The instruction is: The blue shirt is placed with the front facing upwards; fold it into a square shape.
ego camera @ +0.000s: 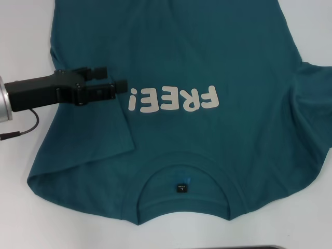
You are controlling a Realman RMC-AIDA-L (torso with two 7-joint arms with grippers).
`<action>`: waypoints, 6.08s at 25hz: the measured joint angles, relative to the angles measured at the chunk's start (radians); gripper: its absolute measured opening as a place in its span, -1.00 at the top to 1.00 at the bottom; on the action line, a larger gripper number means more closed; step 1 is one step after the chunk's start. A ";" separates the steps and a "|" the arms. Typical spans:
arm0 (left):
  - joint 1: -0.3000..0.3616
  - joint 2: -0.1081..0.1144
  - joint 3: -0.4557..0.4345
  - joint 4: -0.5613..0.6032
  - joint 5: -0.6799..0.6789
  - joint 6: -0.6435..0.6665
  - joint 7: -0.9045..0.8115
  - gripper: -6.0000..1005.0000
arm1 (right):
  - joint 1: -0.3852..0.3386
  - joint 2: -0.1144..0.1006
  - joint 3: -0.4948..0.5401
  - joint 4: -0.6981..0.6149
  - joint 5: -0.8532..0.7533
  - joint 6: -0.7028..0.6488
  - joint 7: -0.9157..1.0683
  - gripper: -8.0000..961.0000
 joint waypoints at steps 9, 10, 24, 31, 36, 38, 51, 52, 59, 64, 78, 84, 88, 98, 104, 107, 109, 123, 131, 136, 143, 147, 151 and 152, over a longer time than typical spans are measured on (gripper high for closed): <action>-0.001 0.003 0.000 0.002 0.020 -0.003 0.001 -0.80 | 0.020 0.017 0.000 -0.034 0.006 -0.060 -0.040 -0.58; -0.001 0.003 0.000 0.002 0.022 -0.003 0.000 -0.80 | 0.022 0.017 0.001 -0.034 0.006 -0.063 -0.040 -0.58; -0.001 0.002 0.000 0.002 0.026 -0.002 -0.005 -0.80 | 0.051 0.017 -0.006 -0.086 0.001 -0.112 -0.068 -0.58; -0.001 0.002 0.000 0.002 0.026 -0.002 -0.002 -0.80 | 0.050 0.018 -0.008 -0.094 0.000 -0.120 -0.068 -0.58; -0.003 0.002 0.000 0.002 0.026 -0.003 0.000 -0.80 | 0.054 0.021 -0.017 -0.113 -0.001 -0.140 -0.070 -0.58; -0.004 0.004 0.000 0.002 0.026 -0.004 0.000 -0.80 | 0.055 0.023 -0.017 -0.115 -0.001 -0.142 -0.071 -0.58; -0.004 0.011 0.000 0.002 0.028 -0.008 0.001 -0.80 | 0.073 0.028 -0.031 -0.132 -0.001 -0.149 -0.091 -0.40; -0.004 0.013 0.000 0.002 0.028 -0.009 0.001 -0.80 | 0.075 0.028 -0.033 -0.134 -0.001 -0.149 -0.092 -0.37; -0.005 0.014 0.000 0.002 0.028 -0.010 0.001 -0.80 | 0.075 0.028 -0.034 -0.132 0.003 -0.148 -0.092 0.11; -0.011 0.014 0.000 0.002 0.028 -0.010 0.001 -0.80 | 0.075 0.027 -0.030 -0.127 0.005 -0.141 -0.092 0.53; -0.017 0.009 0.000 0.002 0.028 -0.008 -0.004 -0.80 | 0.053 0.022 0.002 -0.092 0.038 -0.140 -0.092 0.96; -0.018 0.003 0.000 0.002 0.028 -0.009 -0.006 -0.80 | 0.031 0.015 0.002 -0.052 0.084 -0.113 -0.090 0.94; -0.019 -0.002 0.000 0.002 0.028 -0.010 -0.006 -0.80 | 0.029 0.006 0.002 -0.025 0.107 -0.076 -0.086 0.93; -0.026 -0.003 0.000 0.026 0.022 -0.010 -0.001 -0.80 | 0.089 0.006 -0.004 -0.021 0.119 -0.022 -0.091 0.91; -0.028 -0.003 0.000 0.026 0.022 -0.010 0.000 -0.80 | 0.143 0.018 -0.026 -0.021 0.125 -0.015 -0.092 0.89; -0.031 -0.002 0.000 0.026 0.022 -0.010 -0.002 -0.80 | 0.177 0.024 -0.040 -0.027 0.125 -0.017 -0.092 0.89; -0.034 -0.001 0.000 0.026 0.025 -0.010 -0.003 -0.80 | 0.204 0.029 -0.047 -0.036 0.125 -0.024 -0.093 0.88; -0.035 0.002 -0.004 0.027 0.028 -0.012 -0.009 -0.80 | 0.311 0.049 -0.189 -0.177 0.125 -0.144 -0.119 0.85; -0.032 0.001 -0.004 0.028 0.028 -0.011 -0.011 -0.80 | 0.318 0.049 -0.234 -0.183 0.124 -0.151 -0.111 0.31; -0.032 0.001 -0.004 0.038 0.028 -0.011 -0.010 -0.80 | 0.276 0.030 -0.233 -0.176 0.119 -0.161 -0.072 0.06; -0.026 -0.001 0.000 0.040 0.028 -0.011 -0.003 -0.80 | 0.198 0.013 -0.225 -0.181 0.118 -0.175 -0.057 -0.26; -0.025 -0.001 0.000 0.040 0.028 -0.008 -0.003 -0.80 | 0.177 0.013 -0.225 -0.204 0.117 -0.197 -0.056 -0.31; -0.025 0.001 0.000 0.040 0.028 -0.004 -0.002 -0.80 | 0.171 0.013 -0.225 -0.225 0.117 -0.207 -0.056 -0.30; -0.025 0.002 0.000 0.040 0.028 -0.004 -0.002 -0.80 | 0.170 0.014 -0.227 -0.232 0.117 -0.215 -0.056 -0.29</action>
